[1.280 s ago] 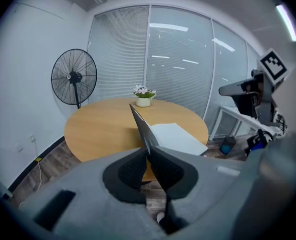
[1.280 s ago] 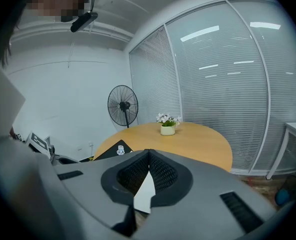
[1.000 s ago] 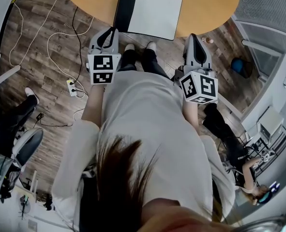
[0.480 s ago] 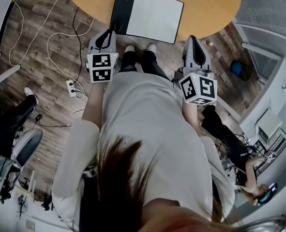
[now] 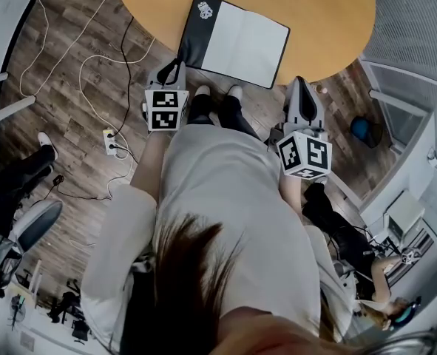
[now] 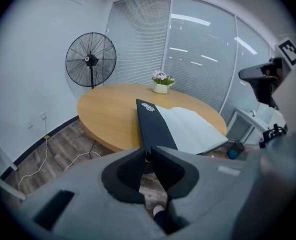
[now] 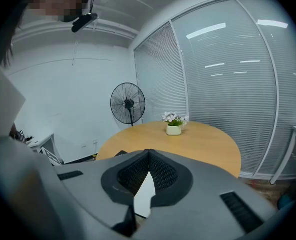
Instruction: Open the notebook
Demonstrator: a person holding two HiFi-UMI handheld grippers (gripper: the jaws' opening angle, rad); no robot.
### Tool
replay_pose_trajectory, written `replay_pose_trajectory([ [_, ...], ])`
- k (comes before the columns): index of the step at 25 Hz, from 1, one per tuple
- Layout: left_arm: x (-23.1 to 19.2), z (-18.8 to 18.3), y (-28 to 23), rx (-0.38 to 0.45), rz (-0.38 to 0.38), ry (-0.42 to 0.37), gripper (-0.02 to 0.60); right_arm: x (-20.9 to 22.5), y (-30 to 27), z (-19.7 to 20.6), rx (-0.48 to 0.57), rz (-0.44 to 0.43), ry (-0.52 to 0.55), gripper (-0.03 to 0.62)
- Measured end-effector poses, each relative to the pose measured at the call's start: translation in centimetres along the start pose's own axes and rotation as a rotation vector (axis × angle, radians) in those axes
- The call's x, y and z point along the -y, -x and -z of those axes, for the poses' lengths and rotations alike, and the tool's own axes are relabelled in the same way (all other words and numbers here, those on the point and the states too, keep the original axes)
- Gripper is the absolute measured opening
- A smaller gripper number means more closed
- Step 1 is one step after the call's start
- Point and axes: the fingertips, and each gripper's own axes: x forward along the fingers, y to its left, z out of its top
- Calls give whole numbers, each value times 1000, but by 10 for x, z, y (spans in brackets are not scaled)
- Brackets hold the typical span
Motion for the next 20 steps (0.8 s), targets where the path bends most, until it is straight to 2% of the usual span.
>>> replay_pose_trajectory([
  [20,-10,25,-19,-57,-15,31,60,3,4,1,0,16,-1,2],
])
